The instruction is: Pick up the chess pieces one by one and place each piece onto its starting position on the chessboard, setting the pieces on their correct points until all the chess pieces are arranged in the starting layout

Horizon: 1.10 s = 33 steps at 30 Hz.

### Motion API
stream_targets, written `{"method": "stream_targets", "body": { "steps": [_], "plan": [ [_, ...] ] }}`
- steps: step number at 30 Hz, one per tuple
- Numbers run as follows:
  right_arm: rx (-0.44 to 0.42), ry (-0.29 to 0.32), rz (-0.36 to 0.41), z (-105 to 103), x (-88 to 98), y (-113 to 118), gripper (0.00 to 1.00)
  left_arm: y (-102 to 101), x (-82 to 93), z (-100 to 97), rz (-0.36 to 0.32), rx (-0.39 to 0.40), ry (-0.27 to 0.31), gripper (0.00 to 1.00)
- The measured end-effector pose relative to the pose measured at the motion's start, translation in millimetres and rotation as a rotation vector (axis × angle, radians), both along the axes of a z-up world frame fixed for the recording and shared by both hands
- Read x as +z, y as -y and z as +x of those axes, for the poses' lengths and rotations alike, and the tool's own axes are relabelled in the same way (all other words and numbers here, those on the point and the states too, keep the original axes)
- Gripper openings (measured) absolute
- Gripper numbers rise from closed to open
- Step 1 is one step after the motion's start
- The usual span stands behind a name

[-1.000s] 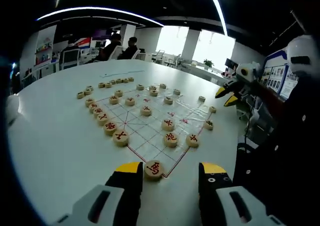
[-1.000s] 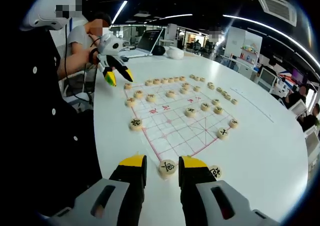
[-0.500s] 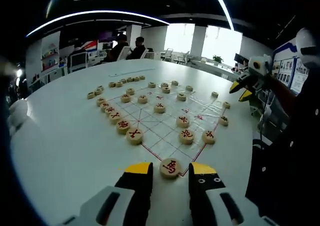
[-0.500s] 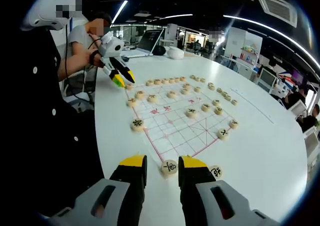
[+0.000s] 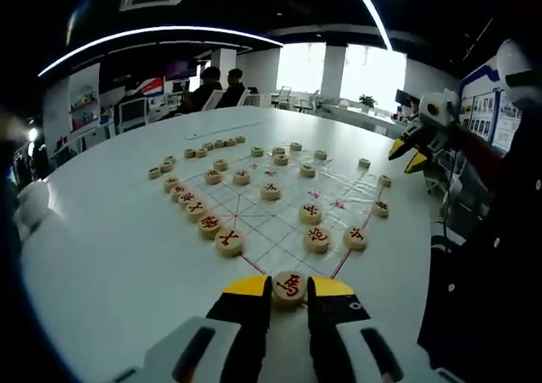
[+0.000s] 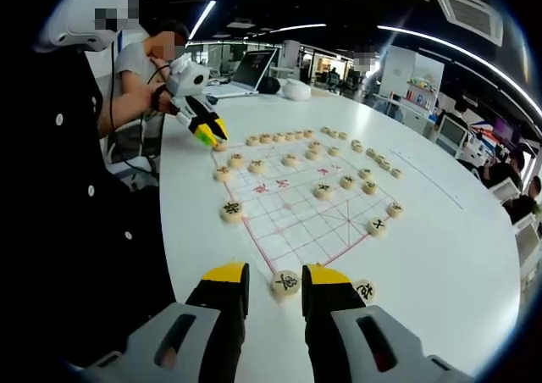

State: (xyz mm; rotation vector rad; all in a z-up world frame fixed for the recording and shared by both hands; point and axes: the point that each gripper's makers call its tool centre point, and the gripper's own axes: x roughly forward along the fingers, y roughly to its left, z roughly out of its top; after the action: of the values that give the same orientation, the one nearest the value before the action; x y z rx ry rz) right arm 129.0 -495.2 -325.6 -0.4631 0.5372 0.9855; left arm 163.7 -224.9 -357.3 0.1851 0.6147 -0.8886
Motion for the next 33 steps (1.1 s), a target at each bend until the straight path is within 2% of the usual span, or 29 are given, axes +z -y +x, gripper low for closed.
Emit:
{"method": "stream_targets", "body": {
  "steps": [11, 13, 15, 17, 23, 30, 33],
  "plan": [
    [-0.007, -0.002, 0.000, -2, -1.1, 2, 0.26, 1, -6.3, 5.9, 0.004, 0.002, 0.006, 0.21],
    [-0.008, -0.002, 0.001, -3, -1.1, 3, 0.26, 1, -7.7, 5.3, 0.020, -0.005, 0.014, 0.30],
    [-0.010, 0.000, 0.003, -3, -0.4, 3, 0.26, 2, -5.5, 4.2, -0.006, -0.002, 0.004, 0.43],
    [-0.013, 0.002, 0.004, -3, 0.3, 4, 0.26, 1, -0.5, 1.2, -0.022, -0.007, 0.008, 0.43],
    [-0.033, 0.011, 0.007, 0, 2.1, 10, 0.26, -8, 11.4, -0.8, -0.014, 0.011, 0.041, 0.50],
    [-0.063, 0.038, -0.027, 12, 9.6, 31, 0.28, -13, 21.2, -7.7, 0.007, 0.021, 0.074, 0.58],
    [-0.086, 0.046, -0.072, 21, 10.4, 48, 0.30, -15, 20.1, -12.2, 0.033, 0.018, 0.083, 0.59]
  ]
}}
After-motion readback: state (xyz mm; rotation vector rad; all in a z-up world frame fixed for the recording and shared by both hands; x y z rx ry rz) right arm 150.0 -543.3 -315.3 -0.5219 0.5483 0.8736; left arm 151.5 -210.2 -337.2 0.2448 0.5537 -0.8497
